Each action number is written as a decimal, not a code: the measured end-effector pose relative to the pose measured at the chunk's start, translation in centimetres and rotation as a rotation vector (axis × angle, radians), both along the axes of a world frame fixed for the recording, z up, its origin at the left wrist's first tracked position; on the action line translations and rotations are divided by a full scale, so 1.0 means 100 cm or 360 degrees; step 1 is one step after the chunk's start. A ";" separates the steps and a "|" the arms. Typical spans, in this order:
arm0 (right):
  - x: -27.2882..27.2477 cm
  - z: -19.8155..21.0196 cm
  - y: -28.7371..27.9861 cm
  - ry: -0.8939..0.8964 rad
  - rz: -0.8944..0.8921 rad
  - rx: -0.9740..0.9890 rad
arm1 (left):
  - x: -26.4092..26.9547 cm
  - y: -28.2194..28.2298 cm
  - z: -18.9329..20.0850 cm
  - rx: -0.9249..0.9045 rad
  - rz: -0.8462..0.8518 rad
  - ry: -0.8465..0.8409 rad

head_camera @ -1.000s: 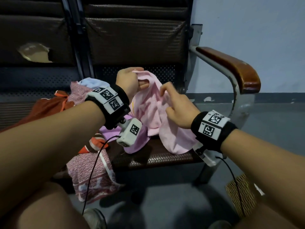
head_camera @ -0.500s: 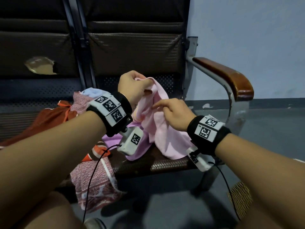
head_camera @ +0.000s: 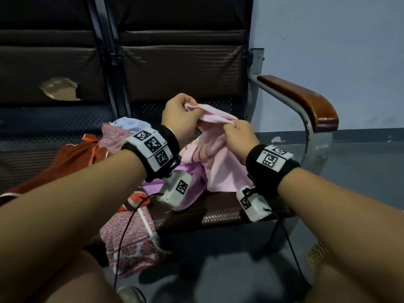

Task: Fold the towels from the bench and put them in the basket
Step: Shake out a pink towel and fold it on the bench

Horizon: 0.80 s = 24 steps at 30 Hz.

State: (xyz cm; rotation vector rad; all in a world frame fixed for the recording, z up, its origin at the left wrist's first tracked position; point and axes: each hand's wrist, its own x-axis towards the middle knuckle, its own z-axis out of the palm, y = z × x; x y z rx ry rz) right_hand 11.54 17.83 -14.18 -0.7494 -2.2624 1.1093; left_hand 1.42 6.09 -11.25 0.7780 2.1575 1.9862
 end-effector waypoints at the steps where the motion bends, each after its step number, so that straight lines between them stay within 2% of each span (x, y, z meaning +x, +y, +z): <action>1: 0.000 0.000 0.000 0.0010 0.0019 -0.0043 | -0.005 -0.001 -0.002 -0.0023 0.0056 0.0027; 3: 0.003 -0.003 0.004 -0.0072 0.0059 0.0060 | -0.013 -0.002 -0.004 -0.0018 0.0145 0.0069; 6: 0.011 -0.005 0.009 -0.0547 0.0125 0.0543 | -0.021 -0.004 -0.004 0.0013 0.0332 0.0181; 9: 0.020 -0.010 0.021 -0.0732 0.0151 0.0576 | -0.029 -0.007 -0.006 0.0037 0.0465 0.0194; 13: 0.032 -0.010 0.033 -0.0752 0.0127 0.0485 | -0.041 -0.016 -0.015 -0.0075 0.0607 0.0237; 16: 0.037 -0.010 0.037 -0.0662 0.0016 0.0513 | -0.047 -0.022 -0.019 -0.0125 0.0628 0.0194; 20: 0.037 -0.006 0.040 -0.0472 -0.0008 0.0700 | -0.049 -0.026 -0.020 -0.0179 0.0579 0.0148; 24: 0.043 -0.002 0.044 -0.0364 0.0054 0.0884 | -0.055 -0.028 -0.018 -0.0074 0.0518 -0.0001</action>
